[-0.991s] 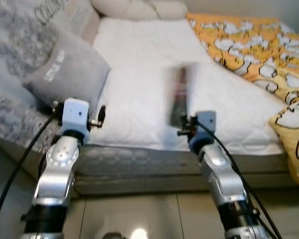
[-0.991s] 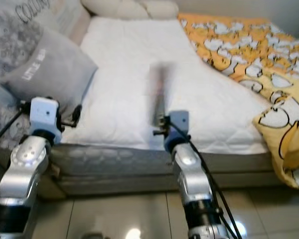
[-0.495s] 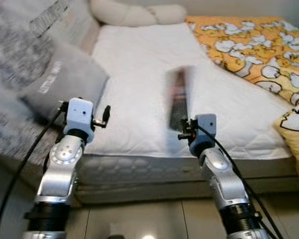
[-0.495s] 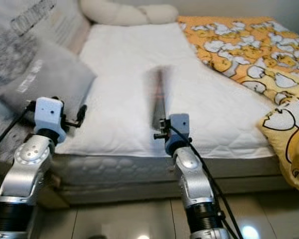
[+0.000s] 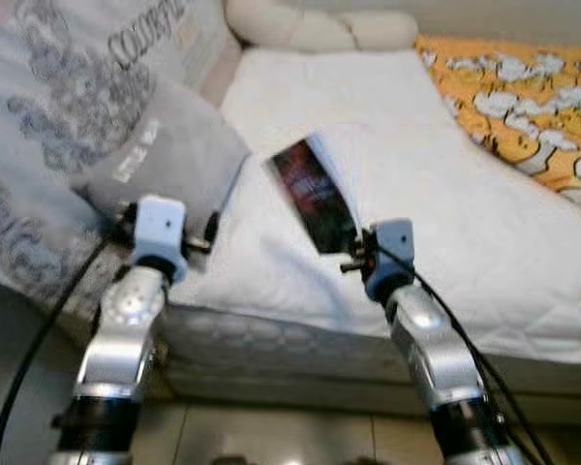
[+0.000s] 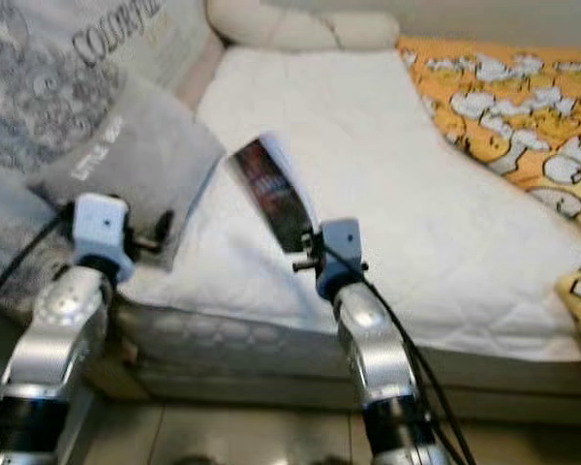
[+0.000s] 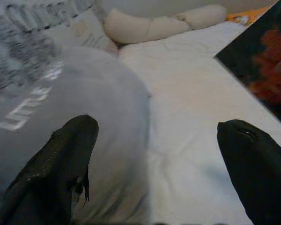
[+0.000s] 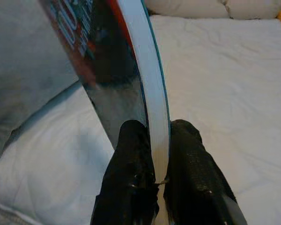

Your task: Clean up the room

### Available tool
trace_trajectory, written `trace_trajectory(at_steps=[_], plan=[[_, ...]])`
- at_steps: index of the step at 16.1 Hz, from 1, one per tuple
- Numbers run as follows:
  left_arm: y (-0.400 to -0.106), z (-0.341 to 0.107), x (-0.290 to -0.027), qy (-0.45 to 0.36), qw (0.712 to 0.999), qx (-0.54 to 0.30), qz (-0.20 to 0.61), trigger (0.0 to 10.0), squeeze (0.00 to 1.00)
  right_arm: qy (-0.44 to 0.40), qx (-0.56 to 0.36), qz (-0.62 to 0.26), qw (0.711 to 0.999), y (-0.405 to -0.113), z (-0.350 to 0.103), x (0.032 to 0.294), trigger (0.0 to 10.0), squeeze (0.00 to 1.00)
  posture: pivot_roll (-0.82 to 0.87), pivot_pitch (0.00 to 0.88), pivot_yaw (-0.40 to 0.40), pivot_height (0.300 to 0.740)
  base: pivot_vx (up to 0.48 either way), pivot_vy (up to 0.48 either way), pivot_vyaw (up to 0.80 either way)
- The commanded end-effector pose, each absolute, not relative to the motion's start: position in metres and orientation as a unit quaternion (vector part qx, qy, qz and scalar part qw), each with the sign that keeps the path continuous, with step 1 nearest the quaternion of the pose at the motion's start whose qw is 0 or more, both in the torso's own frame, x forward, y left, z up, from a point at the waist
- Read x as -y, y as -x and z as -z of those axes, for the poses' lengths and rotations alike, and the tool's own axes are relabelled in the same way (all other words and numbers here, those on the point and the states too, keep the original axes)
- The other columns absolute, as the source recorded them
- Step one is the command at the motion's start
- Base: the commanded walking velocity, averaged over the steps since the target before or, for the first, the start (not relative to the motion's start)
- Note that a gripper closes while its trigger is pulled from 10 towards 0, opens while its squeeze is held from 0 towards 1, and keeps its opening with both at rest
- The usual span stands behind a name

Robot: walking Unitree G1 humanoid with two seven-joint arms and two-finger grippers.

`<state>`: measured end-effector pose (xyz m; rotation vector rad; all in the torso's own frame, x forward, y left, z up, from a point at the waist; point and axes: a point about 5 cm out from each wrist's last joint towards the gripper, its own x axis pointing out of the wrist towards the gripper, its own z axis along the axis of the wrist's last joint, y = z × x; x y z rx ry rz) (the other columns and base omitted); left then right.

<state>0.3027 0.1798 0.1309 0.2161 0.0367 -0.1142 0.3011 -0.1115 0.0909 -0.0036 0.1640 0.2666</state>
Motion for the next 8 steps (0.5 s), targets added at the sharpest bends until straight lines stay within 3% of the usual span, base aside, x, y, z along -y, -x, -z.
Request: trace_trajectory(at_steps=[1,8], plan=[[-0.303,-0.1342,-0.1783,-0.109,0.992,-0.013,0.059,10.0,0.25,0.002,-0.063,-0.12,0.991,-0.3032,-0.0997,0.118,10.0,0.0,0.1,0.0,0.002,0.74,0.349,0.0,0.0],[-0.3036,-0.1351,-0.1788,-0.107,0.992,-0.012,0.061,10.0,0.26,0.004,-0.064,-0.127,0.99,-0.303,-0.1001,0.116,10.0,0.0,0.1,0.0,0.006,0.74,0.348,0.0,0.0]])
